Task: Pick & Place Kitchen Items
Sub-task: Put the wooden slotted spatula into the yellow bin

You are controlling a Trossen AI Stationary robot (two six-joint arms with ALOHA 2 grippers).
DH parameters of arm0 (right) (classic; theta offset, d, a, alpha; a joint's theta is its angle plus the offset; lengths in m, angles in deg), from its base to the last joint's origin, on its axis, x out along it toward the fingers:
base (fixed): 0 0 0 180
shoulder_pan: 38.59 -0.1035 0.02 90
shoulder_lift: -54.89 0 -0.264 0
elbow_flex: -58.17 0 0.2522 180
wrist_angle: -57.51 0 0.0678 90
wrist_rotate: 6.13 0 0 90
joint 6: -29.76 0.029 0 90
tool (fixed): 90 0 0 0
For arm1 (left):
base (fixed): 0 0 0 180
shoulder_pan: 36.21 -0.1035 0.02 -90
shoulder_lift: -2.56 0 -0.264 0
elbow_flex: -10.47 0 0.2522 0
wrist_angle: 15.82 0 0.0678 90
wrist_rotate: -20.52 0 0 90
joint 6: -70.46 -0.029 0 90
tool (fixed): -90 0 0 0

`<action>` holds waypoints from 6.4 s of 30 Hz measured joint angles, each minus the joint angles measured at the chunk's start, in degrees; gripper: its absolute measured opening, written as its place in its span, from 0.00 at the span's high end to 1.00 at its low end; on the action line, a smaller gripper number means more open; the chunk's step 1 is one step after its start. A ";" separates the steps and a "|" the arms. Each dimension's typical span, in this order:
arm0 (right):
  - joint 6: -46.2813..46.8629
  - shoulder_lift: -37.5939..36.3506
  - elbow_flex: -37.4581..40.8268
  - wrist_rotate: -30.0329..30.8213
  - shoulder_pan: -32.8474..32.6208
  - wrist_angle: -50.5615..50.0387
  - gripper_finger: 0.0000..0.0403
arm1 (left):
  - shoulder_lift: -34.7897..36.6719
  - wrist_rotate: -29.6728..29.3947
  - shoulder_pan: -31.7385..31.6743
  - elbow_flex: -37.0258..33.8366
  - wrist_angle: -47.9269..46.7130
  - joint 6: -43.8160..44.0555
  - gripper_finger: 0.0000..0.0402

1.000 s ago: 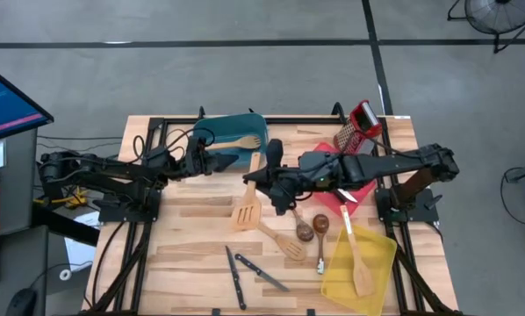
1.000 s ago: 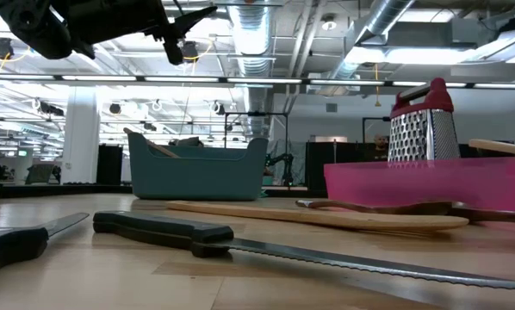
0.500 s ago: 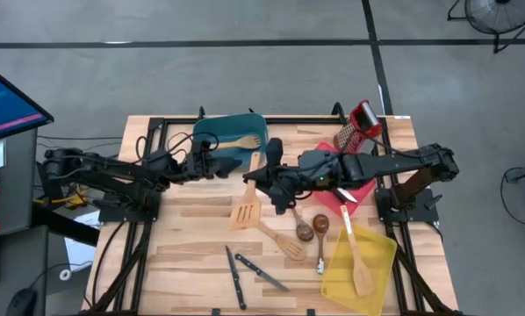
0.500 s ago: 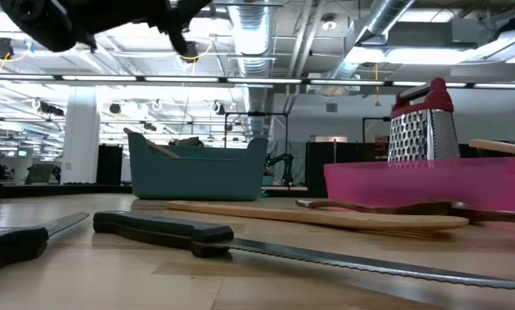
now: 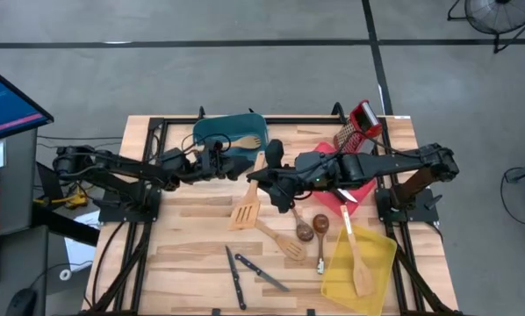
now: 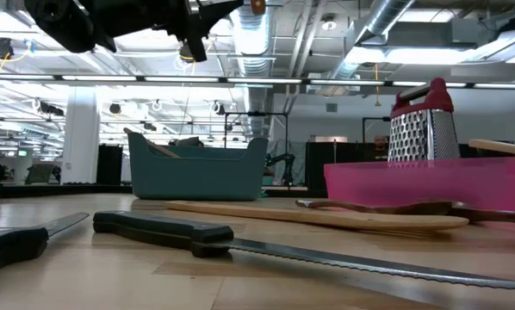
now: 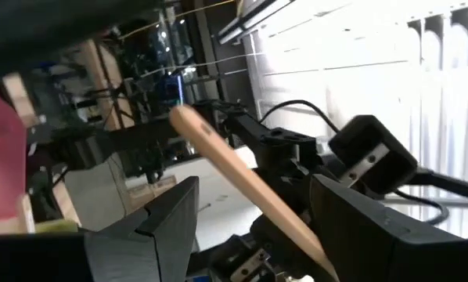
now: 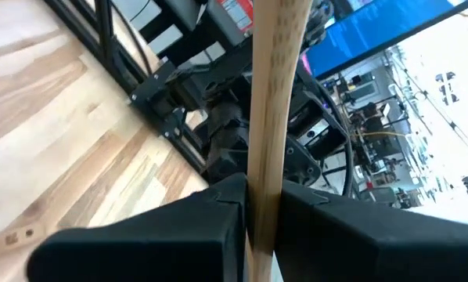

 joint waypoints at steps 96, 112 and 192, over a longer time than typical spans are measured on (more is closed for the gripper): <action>1.15 5.09 0.11 2.19 -0.36 2.72 0.80 | -2.38 -1.07 1.99 4.22 -2.84 1.97 0.94; 1.74 5.14 0.11 4.59 -0.31 3.20 0.56 | -2.38 -1.41 1.96 4.30 -2.24 -0.19 0.95; 71.27 -8.31 0.04 -11.90 -1.27 -28.08 0.42 | -2.33 0.46 -0.46 4.11 -0.86 -7.10 0.95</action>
